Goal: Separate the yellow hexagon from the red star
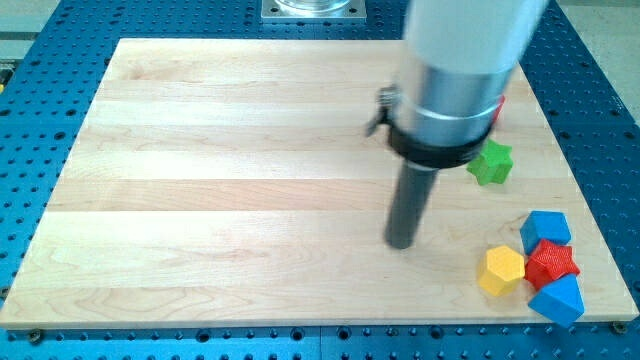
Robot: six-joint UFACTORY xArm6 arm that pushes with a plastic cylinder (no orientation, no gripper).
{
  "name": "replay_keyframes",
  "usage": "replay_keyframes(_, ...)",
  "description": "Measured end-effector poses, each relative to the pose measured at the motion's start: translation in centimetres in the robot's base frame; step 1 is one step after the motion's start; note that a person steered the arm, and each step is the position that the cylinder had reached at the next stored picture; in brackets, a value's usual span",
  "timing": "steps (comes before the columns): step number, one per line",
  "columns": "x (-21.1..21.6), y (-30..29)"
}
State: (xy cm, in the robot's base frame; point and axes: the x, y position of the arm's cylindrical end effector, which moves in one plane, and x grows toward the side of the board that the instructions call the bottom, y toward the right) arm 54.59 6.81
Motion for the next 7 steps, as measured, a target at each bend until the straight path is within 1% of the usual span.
replay_keyframes(1, 2.9, -2.0)
replay_keyframes(2, 7.1, -0.5)
replay_keyframes(4, 7.3, 0.7)
replay_keyframes(5, 7.3, 6.5)
replay_keyframes(6, 7.2, 8.5)
replay_keyframes(7, 7.2, 8.5)
